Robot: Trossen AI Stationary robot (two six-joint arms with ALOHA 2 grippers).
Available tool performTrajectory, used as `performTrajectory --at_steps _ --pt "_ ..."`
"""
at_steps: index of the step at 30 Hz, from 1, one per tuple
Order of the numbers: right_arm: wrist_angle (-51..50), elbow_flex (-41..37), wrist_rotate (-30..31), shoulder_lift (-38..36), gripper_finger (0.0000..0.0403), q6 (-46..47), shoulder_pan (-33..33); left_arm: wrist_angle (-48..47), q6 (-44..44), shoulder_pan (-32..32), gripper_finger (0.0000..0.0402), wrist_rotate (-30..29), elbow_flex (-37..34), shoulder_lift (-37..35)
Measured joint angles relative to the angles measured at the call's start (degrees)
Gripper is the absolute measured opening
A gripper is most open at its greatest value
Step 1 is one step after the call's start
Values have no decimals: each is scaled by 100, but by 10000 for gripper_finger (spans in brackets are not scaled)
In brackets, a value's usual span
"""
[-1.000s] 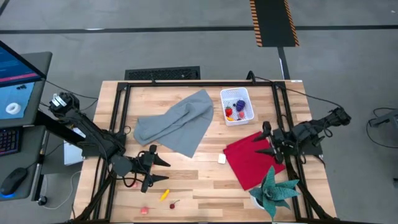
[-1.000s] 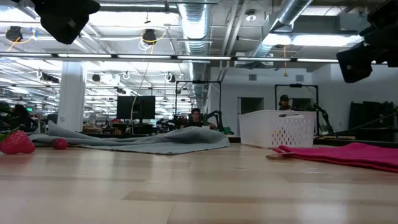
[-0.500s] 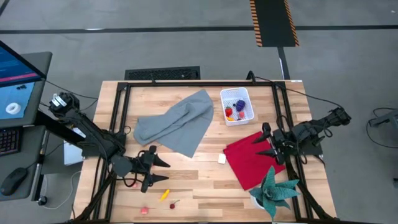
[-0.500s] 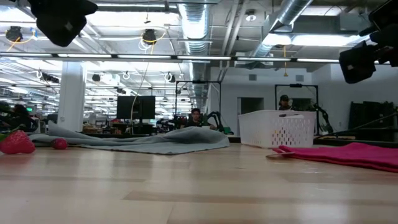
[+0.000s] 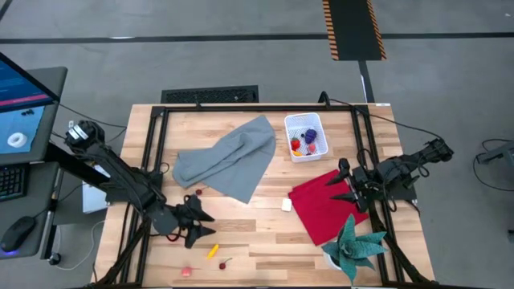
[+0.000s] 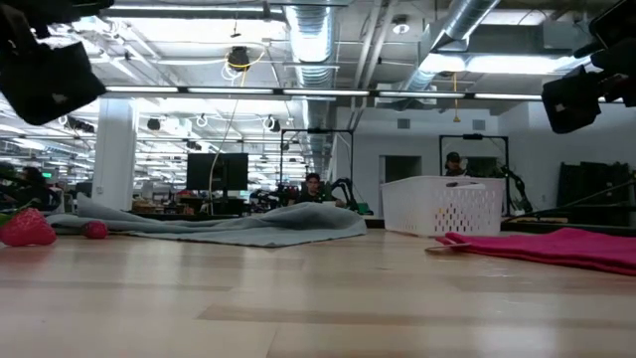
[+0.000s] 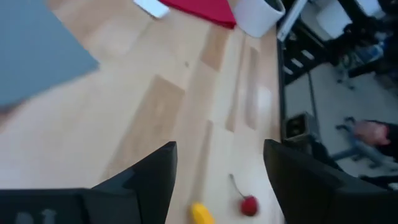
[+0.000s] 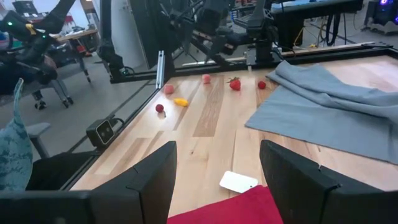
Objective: Pick and placing Produce into tupperware
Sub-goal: Put the yellow corn into the white bin
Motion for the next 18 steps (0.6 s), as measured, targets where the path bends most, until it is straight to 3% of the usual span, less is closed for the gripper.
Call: performTrajectory --at_steps 10,18 --pt "2 0 3 -2 254 2 0 -167 -672 -380 189 104 852 1186" --pt "7 0 4 0 254 2 0 -1549 -2064 -545 192 413 1516 2245"
